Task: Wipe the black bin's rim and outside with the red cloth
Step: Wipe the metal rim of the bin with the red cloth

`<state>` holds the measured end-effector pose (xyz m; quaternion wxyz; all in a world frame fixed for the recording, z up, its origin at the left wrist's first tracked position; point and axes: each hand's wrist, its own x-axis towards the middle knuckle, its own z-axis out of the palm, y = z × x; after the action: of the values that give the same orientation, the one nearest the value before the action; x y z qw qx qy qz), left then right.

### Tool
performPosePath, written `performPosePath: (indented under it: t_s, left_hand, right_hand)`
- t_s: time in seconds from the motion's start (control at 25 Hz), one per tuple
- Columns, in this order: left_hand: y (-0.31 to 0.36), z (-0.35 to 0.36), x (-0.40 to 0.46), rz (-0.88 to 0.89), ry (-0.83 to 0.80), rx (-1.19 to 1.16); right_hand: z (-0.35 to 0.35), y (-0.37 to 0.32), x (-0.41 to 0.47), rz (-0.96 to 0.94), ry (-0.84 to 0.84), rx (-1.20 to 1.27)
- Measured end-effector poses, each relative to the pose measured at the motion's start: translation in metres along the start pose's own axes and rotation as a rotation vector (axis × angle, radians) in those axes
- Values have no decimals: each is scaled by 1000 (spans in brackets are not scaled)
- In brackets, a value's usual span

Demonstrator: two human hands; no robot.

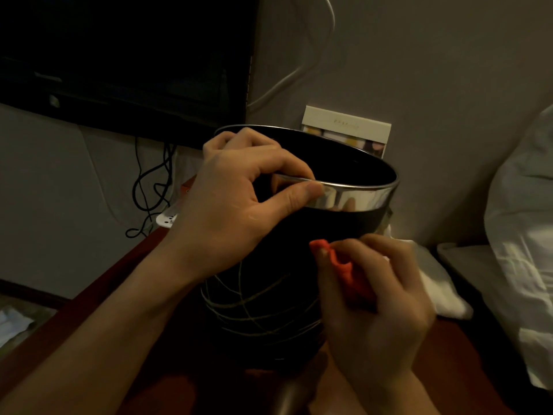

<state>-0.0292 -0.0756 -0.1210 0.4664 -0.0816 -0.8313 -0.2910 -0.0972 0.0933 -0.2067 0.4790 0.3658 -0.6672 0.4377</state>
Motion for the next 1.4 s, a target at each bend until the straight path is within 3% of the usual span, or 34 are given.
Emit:
performPosePath:
  t_s: [0.16,0.32,0.52,0.72,0.96,1.16,1.4]
  left_hand:
    - [0,1,0,5,6,6]
    - [-2,-3,1,26,-8,-10]
    - [-8,-6,3,39,-27,-31]
    - [-6,-7,2,1,-5,-29]
    - [13,10,-3,109,7,185]
    - [17,21,-5,150,8,240]
    - [0,-4,3,118,-64,114]
  right_hand:
    - [-7,9,8,88,55,49]
    - [2,-2,-4,-17,-23,13]
    - [-8,8,7,69,20,35]
    - [4,-4,-9,8,-61,52]
    - [-8,5,10,106,-1,103]
    - [-1,-4,-1,79,-75,120]
    - [-19,1,25,130,91,122]
